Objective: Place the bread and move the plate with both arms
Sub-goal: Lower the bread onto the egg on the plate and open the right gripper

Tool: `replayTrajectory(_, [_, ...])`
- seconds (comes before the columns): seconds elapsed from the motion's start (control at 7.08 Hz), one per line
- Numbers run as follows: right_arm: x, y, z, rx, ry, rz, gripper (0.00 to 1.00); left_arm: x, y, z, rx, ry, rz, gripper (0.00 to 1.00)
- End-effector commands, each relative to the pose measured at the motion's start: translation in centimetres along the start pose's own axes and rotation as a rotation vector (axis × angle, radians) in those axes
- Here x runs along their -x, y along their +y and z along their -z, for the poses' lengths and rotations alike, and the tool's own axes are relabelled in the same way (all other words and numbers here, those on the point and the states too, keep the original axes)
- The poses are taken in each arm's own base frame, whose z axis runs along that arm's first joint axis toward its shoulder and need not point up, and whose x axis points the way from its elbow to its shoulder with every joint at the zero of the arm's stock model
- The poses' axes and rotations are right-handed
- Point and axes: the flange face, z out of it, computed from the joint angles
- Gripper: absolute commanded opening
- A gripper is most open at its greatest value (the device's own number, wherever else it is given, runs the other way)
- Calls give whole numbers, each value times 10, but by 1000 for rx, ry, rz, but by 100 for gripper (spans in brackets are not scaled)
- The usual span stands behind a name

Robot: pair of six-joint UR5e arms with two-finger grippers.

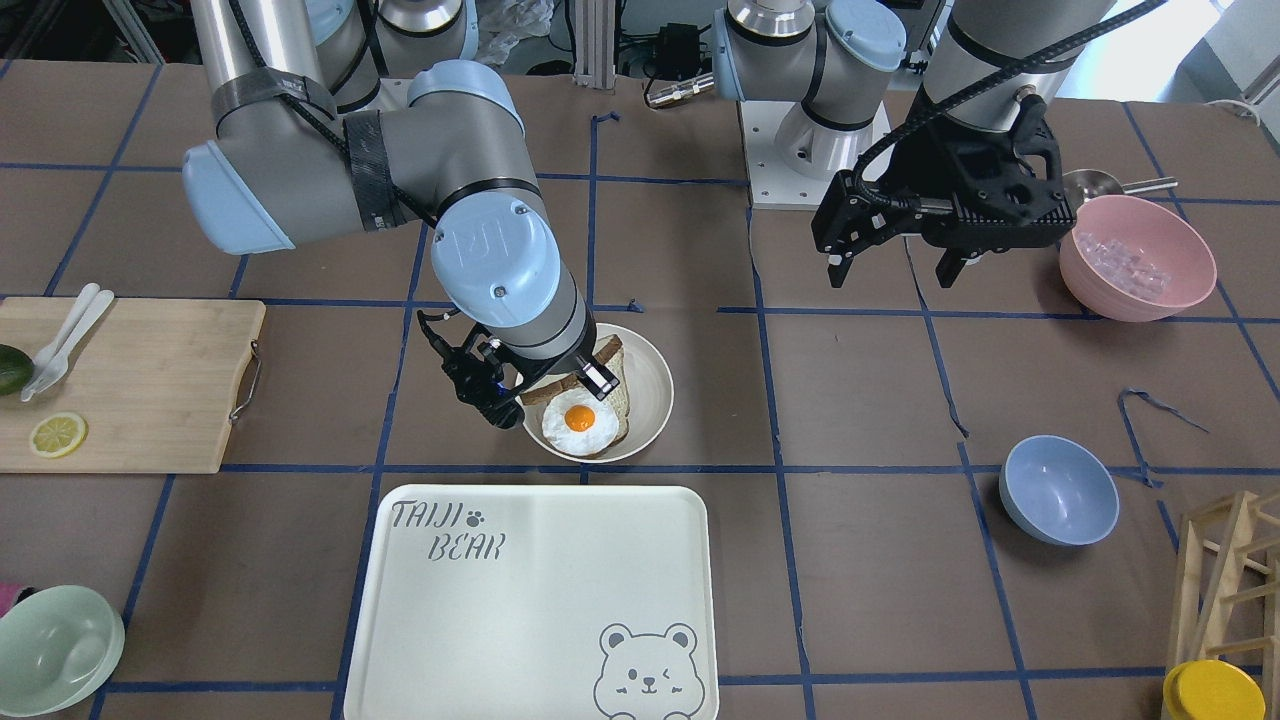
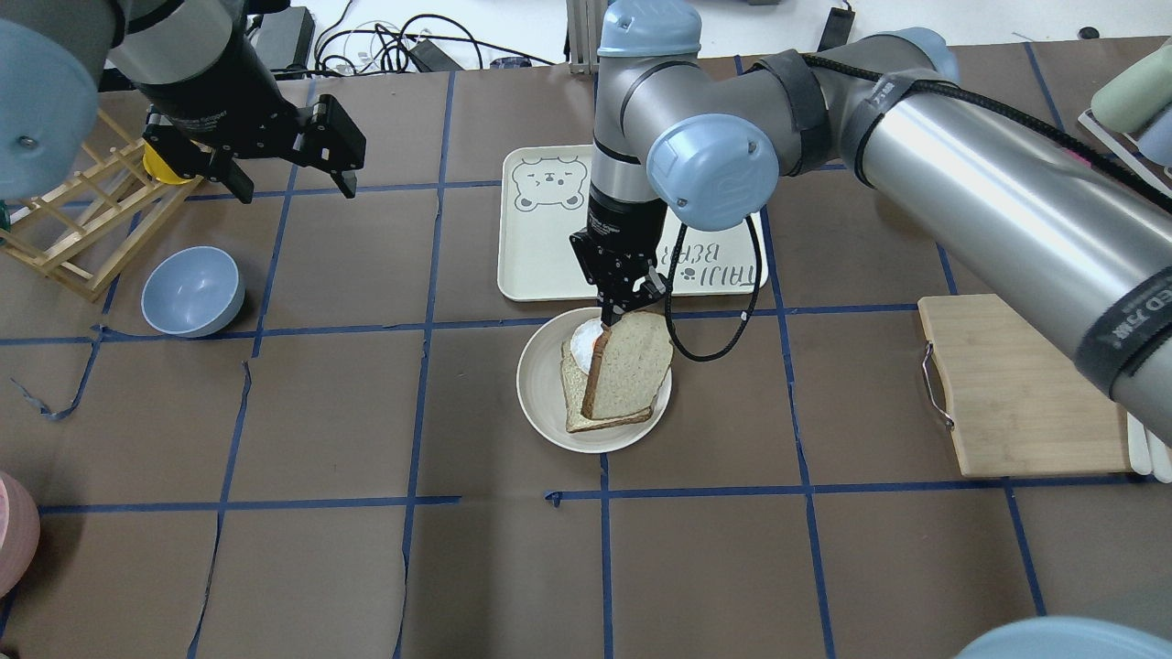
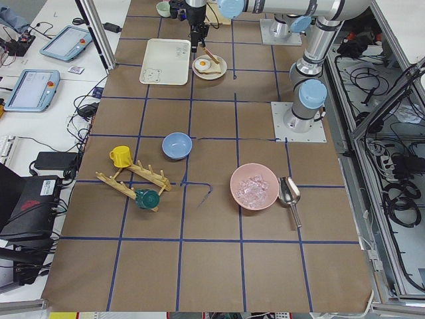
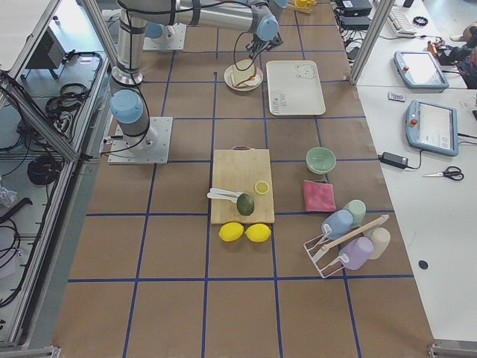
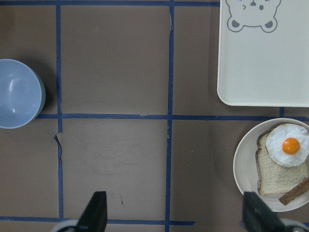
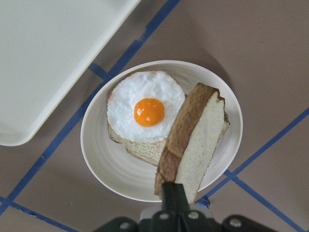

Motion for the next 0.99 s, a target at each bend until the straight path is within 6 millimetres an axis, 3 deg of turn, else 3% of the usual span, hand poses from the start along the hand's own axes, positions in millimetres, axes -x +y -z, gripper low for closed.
replayTrajectory(0.0, [6, -8, -21, 1, -6, 4, 0, 0, 0, 0, 0, 0, 0, 100])
replayTrajectory(0.14, [4, -6, -24, 4, 1, 8, 48, 0, 0, 0, 0, 0, 0, 100])
replayTrajectory(0.28, [6, -6, -23, -6, -19, 12, 88, 0, 0, -1, 2, 0, -1, 100])
replayTrajectory(0.42, [8, -6, -18, -19, -45, 20, 100, 0, 0, -1, 2, 0, -1, 100])
replayTrajectory(0.56, [7, -4, -13, -24, -51, 35, 100, 0, 0, -1, 2, 0, -1, 100])
replayTrajectory(0.71, [-3, -7, 5, -45, -63, 97, 100, 0, 0, -1, 2, 0, -1, 100])
replayTrajectory(0.85, [-20, -10, 39, -94, -94, 193, 100, 0, 0, -1, 2, 0, -1, 100])
